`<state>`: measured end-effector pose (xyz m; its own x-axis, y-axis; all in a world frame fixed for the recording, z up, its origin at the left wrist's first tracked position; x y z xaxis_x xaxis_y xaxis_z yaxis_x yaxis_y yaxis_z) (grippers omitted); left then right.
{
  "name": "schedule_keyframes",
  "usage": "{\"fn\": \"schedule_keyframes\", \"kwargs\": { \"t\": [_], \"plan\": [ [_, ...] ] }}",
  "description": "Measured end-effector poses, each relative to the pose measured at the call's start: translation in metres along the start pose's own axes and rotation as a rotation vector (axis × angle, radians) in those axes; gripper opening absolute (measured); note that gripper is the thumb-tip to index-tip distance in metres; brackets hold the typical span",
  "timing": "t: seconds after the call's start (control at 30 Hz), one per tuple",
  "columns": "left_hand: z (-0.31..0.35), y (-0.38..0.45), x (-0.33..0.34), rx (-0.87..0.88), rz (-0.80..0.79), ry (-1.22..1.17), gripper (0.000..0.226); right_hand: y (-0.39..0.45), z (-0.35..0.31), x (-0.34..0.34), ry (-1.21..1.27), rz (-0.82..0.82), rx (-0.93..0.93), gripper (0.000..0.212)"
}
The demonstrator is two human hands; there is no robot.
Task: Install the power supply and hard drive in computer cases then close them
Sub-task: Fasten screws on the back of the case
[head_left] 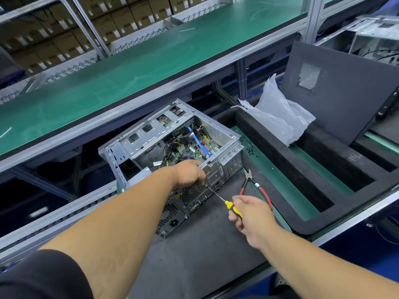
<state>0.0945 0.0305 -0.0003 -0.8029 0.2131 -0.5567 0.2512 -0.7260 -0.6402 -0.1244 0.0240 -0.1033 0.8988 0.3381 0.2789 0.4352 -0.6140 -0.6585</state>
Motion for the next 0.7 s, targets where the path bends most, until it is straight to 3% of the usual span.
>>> {"fn": "schedule_keyframes", "kwargs": {
  "t": [0.03, 0.1, 0.27, 0.33, 0.4, 0.53, 0.6, 0.7],
  "plan": [
    [0.001, 0.0, 0.0, 0.003, -0.001, 0.003, 0.013, 0.0, -0.003, 0.001, 0.202, -0.013, 0.197, 0.009],
    [0.002, -0.001, 0.001, 0.008, -0.013, -0.004, 0.013, 0.002, -0.002, -0.001, 0.254, -0.04, 0.309, 0.01],
    [0.003, -0.003, 0.001, -0.001, -0.011, -0.005, 0.012, 0.0, 0.004, -0.003, -0.096, -0.019, -0.058, 0.036],
    [0.002, -0.004, 0.001, 0.0, -0.011, -0.016, 0.012, -0.003, 0.01, -0.002, -0.164, 0.039, -0.128, 0.023],
    [0.002, -0.004, 0.002, 0.0, -0.006, 0.003, 0.012, -0.006, 0.011, 0.001, -0.054, 0.064, -0.049, 0.005],
    [0.004, -0.005, 0.002, -0.006, 0.0, 0.022, 0.014, -0.008, 0.004, 0.008, 0.147, 0.085, 0.227, 0.02],
    [0.004, -0.005, 0.002, -0.016, 0.004, 0.025, 0.016, -0.007, 0.0, 0.006, 0.151, 0.008, 0.182, 0.017],
    [0.004, -0.004, 0.001, -0.029, 0.014, 0.034, 0.032, -0.009, 0.002, 0.002, 0.149, -0.025, 0.074, 0.033]
  ]
}}
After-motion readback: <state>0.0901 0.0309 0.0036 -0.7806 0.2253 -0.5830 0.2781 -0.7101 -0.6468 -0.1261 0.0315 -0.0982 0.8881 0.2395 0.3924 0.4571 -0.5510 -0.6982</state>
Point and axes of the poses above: each hand's wrist, its own y-axis towards the middle knuckle, its own x-axis out of the palm, z = x × y, the point moved 1 cm from there along y, towards the middle knuckle, and after that the axes turned 5 degrees about -z, right-handed, at the moved point
